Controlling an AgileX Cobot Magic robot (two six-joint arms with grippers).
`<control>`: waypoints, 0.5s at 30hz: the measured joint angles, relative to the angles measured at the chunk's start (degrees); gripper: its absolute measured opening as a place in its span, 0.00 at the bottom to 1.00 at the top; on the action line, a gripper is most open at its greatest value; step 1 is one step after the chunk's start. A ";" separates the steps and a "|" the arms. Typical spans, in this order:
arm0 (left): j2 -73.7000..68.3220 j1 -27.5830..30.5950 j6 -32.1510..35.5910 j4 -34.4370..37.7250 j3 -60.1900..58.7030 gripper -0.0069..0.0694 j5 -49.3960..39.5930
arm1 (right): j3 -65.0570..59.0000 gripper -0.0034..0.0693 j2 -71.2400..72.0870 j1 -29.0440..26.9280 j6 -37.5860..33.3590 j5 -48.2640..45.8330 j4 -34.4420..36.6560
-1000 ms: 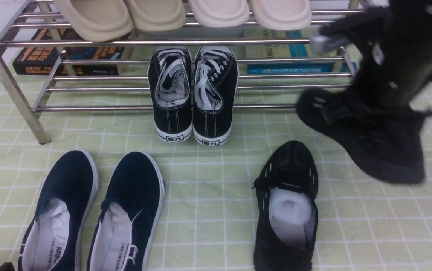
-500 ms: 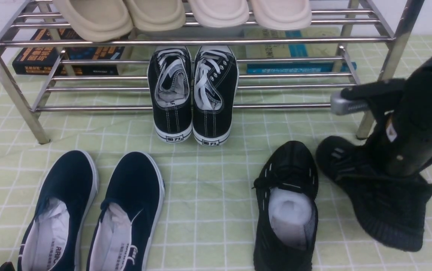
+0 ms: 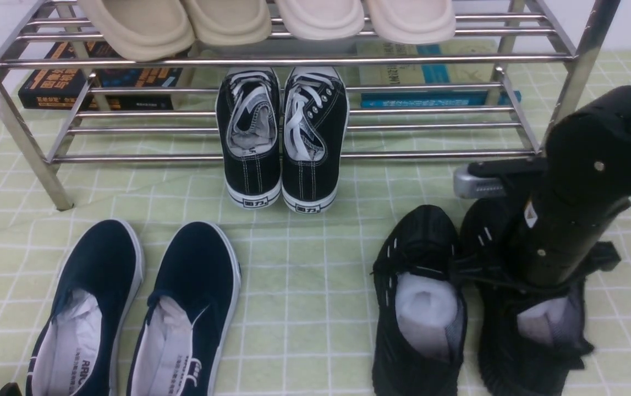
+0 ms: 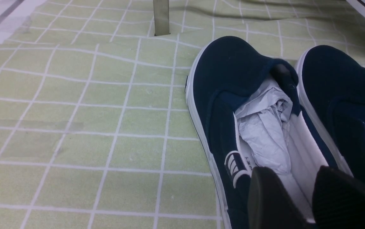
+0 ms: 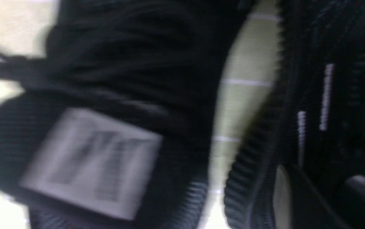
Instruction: Take the shoes off the shelf with your hand from the green coffee tablecloth.
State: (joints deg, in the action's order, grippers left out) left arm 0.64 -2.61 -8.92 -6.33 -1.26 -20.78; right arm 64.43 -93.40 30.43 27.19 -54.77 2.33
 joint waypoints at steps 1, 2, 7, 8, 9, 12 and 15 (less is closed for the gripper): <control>0.00 0.00 0.00 0.00 0.00 0.41 0.00 | 0.00 0.25 -0.05 0.00 -0.90 0.31 0.67; 0.00 0.00 0.00 0.00 0.00 0.41 0.00 | 0.00 0.26 -0.04 0.00 -1.32 0.49 0.82; 0.00 0.00 0.00 0.00 0.00 0.41 0.00 | 3.40 0.44 -0.08 -0.05 -7.94 -2.93 4.15; 0.00 0.00 0.00 0.00 0.00 0.41 0.00 | 5.13 0.45 -0.08 -0.05 -10.00 -5.02 4.55; 0.00 0.00 0.00 0.00 0.00 0.41 0.00 | 7.14 0.46 -0.08 -0.05 -12.25 -7.39 4.80; 0.00 0.00 0.00 0.00 0.00 0.41 0.00 | 13.17 0.44 0.19 -0.05 -19.29 -13.55 4.93; 0.00 0.00 0.00 0.00 0.00 0.41 0.00 | 16.16 0.36 2.56 -0.05 -25.97 -14.54 4.50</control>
State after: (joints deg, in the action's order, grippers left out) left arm 0.64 -2.61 -8.92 -6.33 -1.26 -20.78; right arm 80.59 -90.84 30.38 1.22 -69.31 6.83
